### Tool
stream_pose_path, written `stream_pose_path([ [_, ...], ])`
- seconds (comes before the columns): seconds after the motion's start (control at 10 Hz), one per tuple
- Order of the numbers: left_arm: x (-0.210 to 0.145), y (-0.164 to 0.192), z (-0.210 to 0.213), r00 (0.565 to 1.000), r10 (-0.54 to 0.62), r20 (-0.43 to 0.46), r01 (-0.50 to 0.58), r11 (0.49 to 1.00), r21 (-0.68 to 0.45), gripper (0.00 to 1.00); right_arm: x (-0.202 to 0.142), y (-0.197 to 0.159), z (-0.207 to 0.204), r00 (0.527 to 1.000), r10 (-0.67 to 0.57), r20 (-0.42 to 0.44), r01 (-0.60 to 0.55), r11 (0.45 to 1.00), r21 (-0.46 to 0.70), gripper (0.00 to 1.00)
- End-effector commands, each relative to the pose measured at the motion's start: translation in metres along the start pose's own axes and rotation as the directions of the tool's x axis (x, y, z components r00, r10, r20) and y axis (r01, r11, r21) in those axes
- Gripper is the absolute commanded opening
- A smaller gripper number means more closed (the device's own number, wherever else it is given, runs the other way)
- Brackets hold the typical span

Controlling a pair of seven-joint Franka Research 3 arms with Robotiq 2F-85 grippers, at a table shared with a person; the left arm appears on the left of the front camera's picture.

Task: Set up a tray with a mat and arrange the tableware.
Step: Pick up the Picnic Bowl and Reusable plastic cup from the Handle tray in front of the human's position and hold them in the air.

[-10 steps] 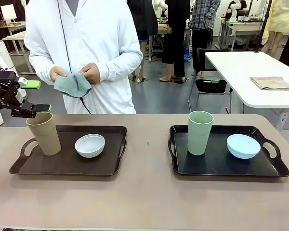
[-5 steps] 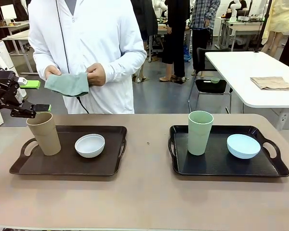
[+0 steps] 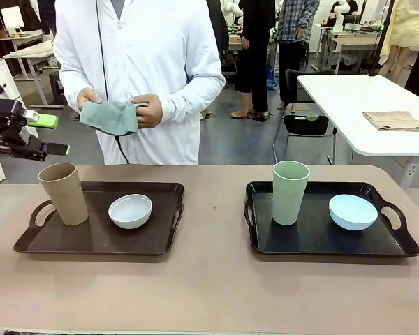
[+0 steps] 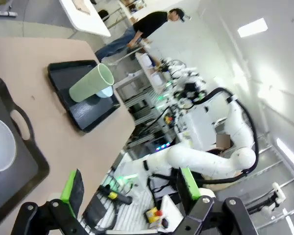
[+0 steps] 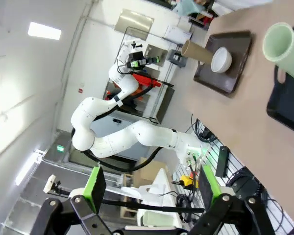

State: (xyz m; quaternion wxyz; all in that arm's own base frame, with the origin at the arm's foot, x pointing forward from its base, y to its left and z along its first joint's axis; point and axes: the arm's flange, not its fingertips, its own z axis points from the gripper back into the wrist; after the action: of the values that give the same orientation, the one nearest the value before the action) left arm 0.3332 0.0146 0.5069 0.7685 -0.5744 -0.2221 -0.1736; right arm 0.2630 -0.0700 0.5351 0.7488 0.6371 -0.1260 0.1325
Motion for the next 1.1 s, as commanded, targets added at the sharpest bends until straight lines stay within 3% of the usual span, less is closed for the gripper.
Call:
stream_pose_path([
  [0.0,0.009,-0.013,0.015,0.992,-0.093,-0.082,0.095,0.995,0.016,1.00,0.024,0.032,-0.023,0.998,0.037,-0.058,-0.039,0.999,-0.025,1.00],
  [0.1,0.013,-0.018,0.022,0.961,-0.182,-0.206,0.202,0.976,0.077,1.00,0.032,0.038,-0.035,0.988,0.091,-0.124,-0.105,0.989,-0.106,1.00],
  [0.2,0.020,-0.024,0.030,0.895,-0.301,-0.330,0.383,0.897,0.221,1.00,0.045,0.048,-0.052,0.964,0.148,-0.222,-0.198,0.955,-0.220,1.00],
  [0.3,0.030,-0.031,0.038,0.796,-0.373,-0.477,0.567,0.736,0.370,1.00,0.062,0.065,-0.079,0.916,0.226,-0.331,-0.331,0.892,-0.308,1.00],
  [0.4,0.037,-0.035,0.043,0.723,-0.375,-0.580,0.676,0.557,0.483,1.00,0.073,0.079,-0.111,0.863,0.267,-0.428,-0.429,0.834,-0.345,1.00],
  [0.5,0.044,-0.039,0.046,0.671,-0.355,-0.650,0.736,0.426,0.526,1.00,0.083,0.089,-0.145,0.790,0.305,-0.532,-0.544,0.748,-0.379,1.00],
  [0.7,0.057,-0.055,0.059,0.609,-0.336,-0.718,0.793,0.274,0.544,1.00,0.095,0.109,-0.217,0.621,0.426,-0.658,-0.738,0.600,-0.308,1.00],
  [0.8,0.069,-0.066,0.069,0.631,-0.376,-0.679,0.772,0.219,0.597,1.00,0.091,0.118,-0.244,0.554,0.516,-0.654,-0.786,0.582,-0.206,1.00],
  [0.9,0.065,-0.058,0.063,0.650,-0.378,-0.659,0.737,0.525,0.426,1.00,0.081,0.121,-0.206,0.683,0.359,-0.637,-0.660,0.677,-0.326,1.00],
  [1.0,0.065,-0.058,0.063,0.650,-0.378,-0.659,0.737,0.525,0.426,1.00,0.081,0.121,-0.206,0.683,0.359,-0.637,-0.660,0.677,-0.326,1.00],
])
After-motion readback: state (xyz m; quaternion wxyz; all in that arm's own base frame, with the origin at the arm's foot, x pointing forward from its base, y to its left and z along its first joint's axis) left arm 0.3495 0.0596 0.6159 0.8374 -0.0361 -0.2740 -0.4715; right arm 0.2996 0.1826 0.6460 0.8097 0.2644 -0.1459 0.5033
